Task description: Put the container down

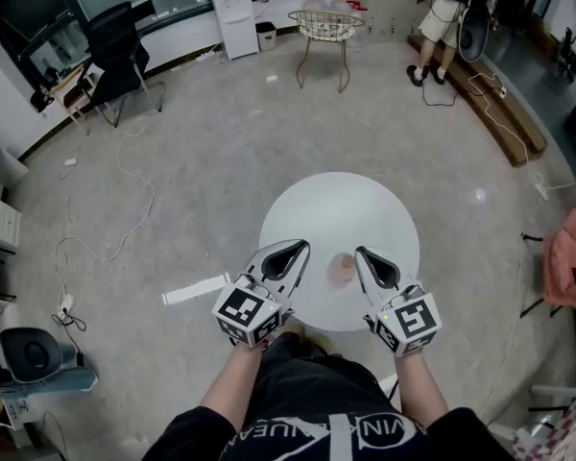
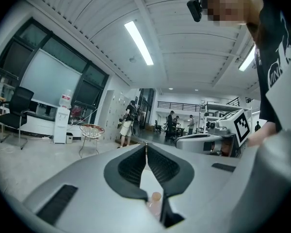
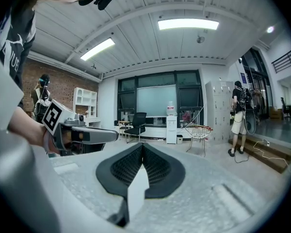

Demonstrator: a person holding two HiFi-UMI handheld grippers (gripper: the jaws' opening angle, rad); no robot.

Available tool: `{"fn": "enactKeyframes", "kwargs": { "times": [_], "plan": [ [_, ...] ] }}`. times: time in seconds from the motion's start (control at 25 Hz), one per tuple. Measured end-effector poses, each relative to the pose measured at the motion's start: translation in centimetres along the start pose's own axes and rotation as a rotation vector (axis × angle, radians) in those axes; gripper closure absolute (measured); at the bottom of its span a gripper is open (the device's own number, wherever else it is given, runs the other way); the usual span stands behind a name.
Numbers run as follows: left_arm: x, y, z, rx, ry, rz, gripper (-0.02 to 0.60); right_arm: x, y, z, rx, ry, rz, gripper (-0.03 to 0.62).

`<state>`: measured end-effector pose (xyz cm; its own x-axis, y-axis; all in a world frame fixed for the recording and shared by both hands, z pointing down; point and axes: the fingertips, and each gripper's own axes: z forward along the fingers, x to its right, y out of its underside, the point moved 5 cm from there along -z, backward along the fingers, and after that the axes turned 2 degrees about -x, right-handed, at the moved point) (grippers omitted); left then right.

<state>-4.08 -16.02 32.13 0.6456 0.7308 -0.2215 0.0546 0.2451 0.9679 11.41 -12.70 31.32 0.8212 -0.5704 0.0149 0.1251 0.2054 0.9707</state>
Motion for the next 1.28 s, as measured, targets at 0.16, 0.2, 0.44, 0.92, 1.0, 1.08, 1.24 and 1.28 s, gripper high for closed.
{"fn": "enactKeyframes", "kwargs": {
  "times": [0.16,0.2,0.44,0.92,1.0,1.08,1.24,1.28],
  "plan": [
    [-0.3,0.7,-0.1,0.000,0.006,-0.010,0.566,0.0,0.4,0.2,-0.010,0.001,0.005,0.588],
    [-0.4,0.8,0.0,-0.002,0.006,-0.013,0.566,0.0,0.4,0.3,-0.013,0.001,0.007,0.588],
    [-0.7,0.8,-0.2,-0.010,0.007,-0.020,0.566,-0.1,0.4,0.5,-0.020,0.005,0.017,0.588],
    [-0.8,0.8,0.4,-0.017,0.011,-0.023,0.566,0.5,0.4,0.5,-0.019,0.019,0.031,0.588],
    [-0.7,1.0,0.5,-0.019,0.012,-0.024,0.566,0.6,0.5,0.5,-0.018,0.019,0.033,0.588],
    [-0.8,1.1,0.6,-0.021,0.014,-0.024,0.566,0.7,0.7,0.5,-0.019,0.023,0.037,0.588],
    [-0.8,1.5,0.6,-0.024,0.016,-0.024,0.566,0.7,1.0,0.6,-0.018,0.022,0.036,0.588],
    [-0.8,1.6,0.6,-0.025,0.016,-0.024,0.566,0.7,1.1,0.6,-0.017,0.021,0.035,0.588]
  ]
}}
